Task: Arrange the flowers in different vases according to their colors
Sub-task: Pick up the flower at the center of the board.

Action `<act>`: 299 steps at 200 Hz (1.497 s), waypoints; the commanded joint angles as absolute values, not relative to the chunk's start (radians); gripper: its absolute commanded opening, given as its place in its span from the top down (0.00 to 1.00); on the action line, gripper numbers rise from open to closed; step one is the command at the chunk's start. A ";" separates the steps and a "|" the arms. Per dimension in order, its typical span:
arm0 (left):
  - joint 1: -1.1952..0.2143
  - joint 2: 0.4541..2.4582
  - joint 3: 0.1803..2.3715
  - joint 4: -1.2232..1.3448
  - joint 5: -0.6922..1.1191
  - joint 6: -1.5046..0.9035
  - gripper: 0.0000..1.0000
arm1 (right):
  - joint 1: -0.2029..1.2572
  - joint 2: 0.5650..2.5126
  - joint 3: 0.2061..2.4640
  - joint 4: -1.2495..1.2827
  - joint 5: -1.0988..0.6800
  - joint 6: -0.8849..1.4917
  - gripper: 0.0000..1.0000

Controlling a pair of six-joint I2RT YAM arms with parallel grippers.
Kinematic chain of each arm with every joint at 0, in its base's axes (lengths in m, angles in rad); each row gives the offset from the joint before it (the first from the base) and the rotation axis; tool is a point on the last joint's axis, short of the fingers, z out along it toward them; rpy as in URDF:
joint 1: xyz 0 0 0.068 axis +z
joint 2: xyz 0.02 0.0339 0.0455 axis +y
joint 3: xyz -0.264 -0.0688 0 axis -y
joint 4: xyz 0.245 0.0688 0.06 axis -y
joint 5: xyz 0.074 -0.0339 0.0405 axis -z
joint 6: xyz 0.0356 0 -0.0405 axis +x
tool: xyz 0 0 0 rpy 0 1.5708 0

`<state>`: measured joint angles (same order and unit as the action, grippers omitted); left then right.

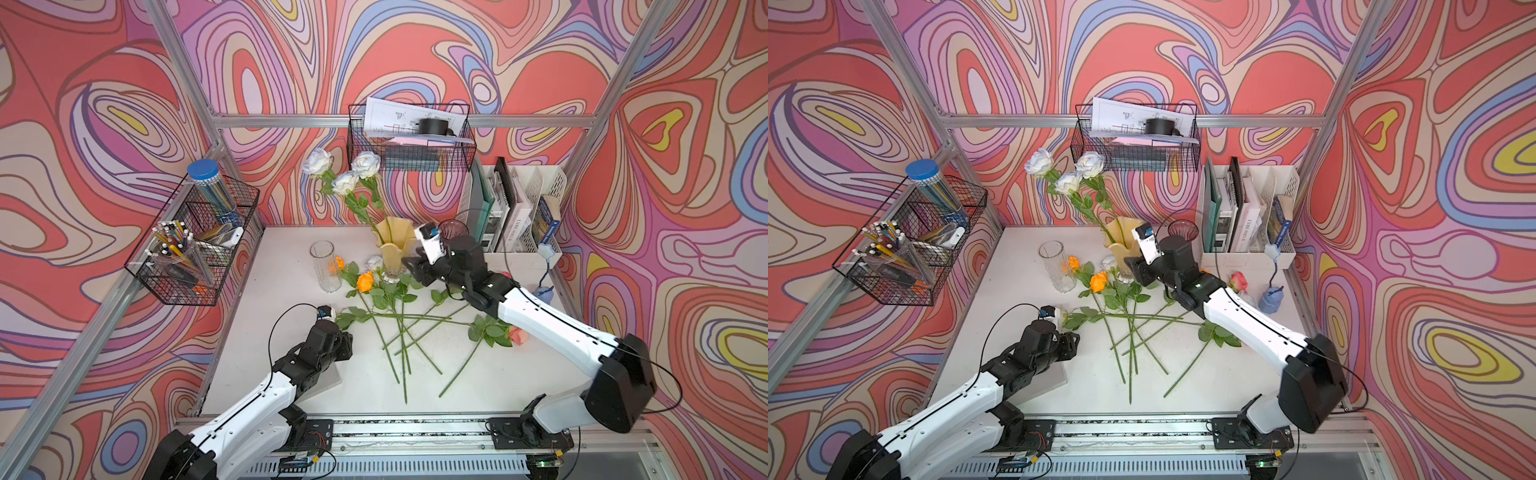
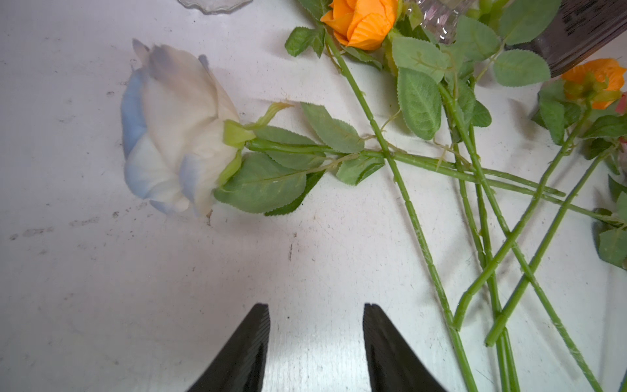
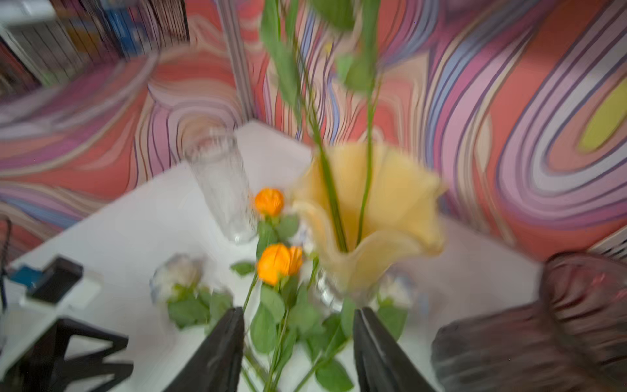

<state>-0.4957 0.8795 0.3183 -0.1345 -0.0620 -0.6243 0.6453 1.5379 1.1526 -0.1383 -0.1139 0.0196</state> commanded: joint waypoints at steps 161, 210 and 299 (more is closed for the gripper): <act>-0.489 0.877 0.308 -0.109 -0.059 -0.606 0.49 | 0.748 1.917 1.259 -0.334 -0.092 0.114 0.65; -0.490 0.874 0.307 -0.111 -0.062 -0.607 0.49 | 0.747 1.971 1.299 -0.342 -0.075 0.109 0.71; -0.489 0.880 0.307 -0.106 -0.062 -0.605 0.49 | 0.748 1.893 1.315 -0.363 -0.026 0.082 0.98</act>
